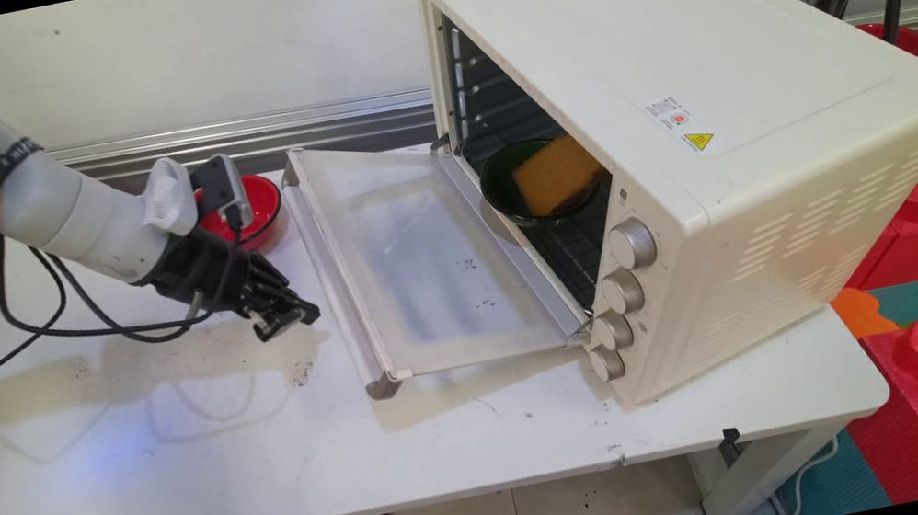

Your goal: Close the oven

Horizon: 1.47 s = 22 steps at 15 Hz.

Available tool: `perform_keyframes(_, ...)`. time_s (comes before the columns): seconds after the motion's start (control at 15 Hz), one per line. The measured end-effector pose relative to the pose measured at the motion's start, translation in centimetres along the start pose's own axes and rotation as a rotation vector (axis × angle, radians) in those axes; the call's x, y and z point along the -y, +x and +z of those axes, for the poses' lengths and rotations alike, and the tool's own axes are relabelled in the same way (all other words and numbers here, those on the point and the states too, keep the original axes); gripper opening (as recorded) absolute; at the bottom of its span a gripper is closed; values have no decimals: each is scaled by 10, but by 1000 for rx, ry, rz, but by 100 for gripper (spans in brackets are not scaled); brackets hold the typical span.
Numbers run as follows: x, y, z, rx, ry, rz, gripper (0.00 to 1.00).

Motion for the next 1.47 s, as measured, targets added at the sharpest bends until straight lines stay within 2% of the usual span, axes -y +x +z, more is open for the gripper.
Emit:
perform_keyframes(0.67, -3, 15, 19, -63, 20, -38, 0)
perform_keyframes(1.47, -3, 40, -5, -178, 39, -44, 0)
